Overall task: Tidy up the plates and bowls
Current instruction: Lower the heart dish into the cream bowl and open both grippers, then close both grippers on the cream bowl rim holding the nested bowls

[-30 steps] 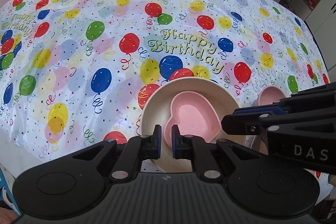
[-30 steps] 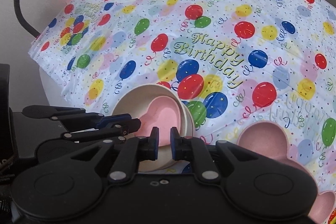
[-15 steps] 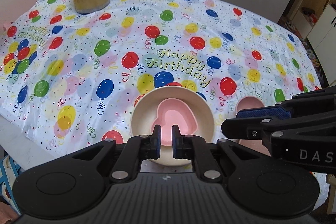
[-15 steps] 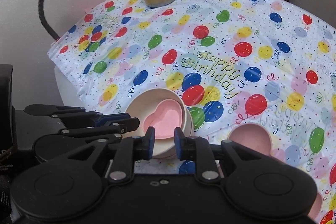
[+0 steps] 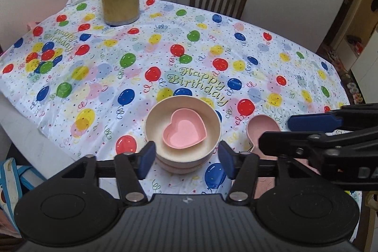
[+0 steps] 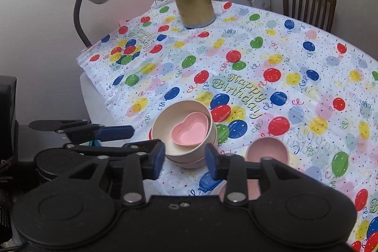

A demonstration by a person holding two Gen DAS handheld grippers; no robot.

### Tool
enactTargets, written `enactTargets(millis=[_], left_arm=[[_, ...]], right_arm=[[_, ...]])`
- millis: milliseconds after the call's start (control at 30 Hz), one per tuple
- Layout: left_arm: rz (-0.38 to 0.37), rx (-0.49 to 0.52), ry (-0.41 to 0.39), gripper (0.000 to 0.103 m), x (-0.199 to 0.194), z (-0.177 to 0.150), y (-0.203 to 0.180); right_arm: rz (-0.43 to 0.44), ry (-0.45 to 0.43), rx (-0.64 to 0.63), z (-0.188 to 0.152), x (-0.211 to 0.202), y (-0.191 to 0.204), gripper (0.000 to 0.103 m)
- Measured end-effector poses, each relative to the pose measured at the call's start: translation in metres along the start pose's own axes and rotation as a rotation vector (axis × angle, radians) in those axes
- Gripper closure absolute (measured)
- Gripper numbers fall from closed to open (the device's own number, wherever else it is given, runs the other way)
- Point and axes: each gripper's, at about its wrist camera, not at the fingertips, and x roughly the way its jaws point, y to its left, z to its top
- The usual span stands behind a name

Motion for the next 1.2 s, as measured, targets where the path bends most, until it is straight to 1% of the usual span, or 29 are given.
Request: enactTargets(millis=[33,67,133,200,267,333,533,700,900,1100,1167,1200], left_arm=[[0.001,-0.009,-0.004,0.035,-0.001,0.0,0.002],[0.003,-0.016,-0.006,0.034,-0.001,-0.001,0.005],[0.003,-0.025,-0.005,0.03,0.002,0.001,0.011],[-0.003,-0.031,-0.004,0.027,0.007,0.003,0.019],[-0.01,-0.041,0.007,0.026,0.017,0.007,0.027],[-0.02,-0.059,0.029,0.026,0.029,0.01,0.036],[-0.048,-0.084,0.077,0.026,0.062,0.018,0.06],[-0.083,-0.093,0.121,0.026,0.09,0.022,0.073],[-0.12,-0.087,0.164,0.026,0.114,0.023,0.076],[-0.109,-0.111,0.193,0.026,0.132,0.022,0.078],[-0.109,-0.117,0.198,0.026,0.136,0.021,0.078],[-0.109,-0.119,0.199,0.026,0.137,0.021,0.078]], right_arm=[[0.0,-0.009,0.006,-0.001,-0.003,-0.001,0.045],[-0.002,-0.019,0.012,-0.001,-0.005,-0.002,0.034],[-0.015,-0.034,0.02,0.0,-0.006,-0.004,0.024],[-0.012,-0.032,0.04,0.001,-0.004,-0.006,0.02],[-0.028,-0.032,0.064,0.003,0.001,-0.008,0.012],[-0.047,-0.033,0.098,0.007,0.009,-0.01,0.009],[-0.095,0.019,0.222,0.017,0.046,-0.02,0.009],[-0.113,0.071,0.344,0.018,0.076,-0.032,0.01],[-0.16,0.1,0.413,0.018,0.102,-0.037,0.014],[-0.215,0.132,0.458,0.015,0.126,-0.042,0.022],[-0.229,0.139,0.48,0.013,0.131,-0.045,0.028],[-0.23,0.141,0.494,0.013,0.134,-0.047,0.029]])
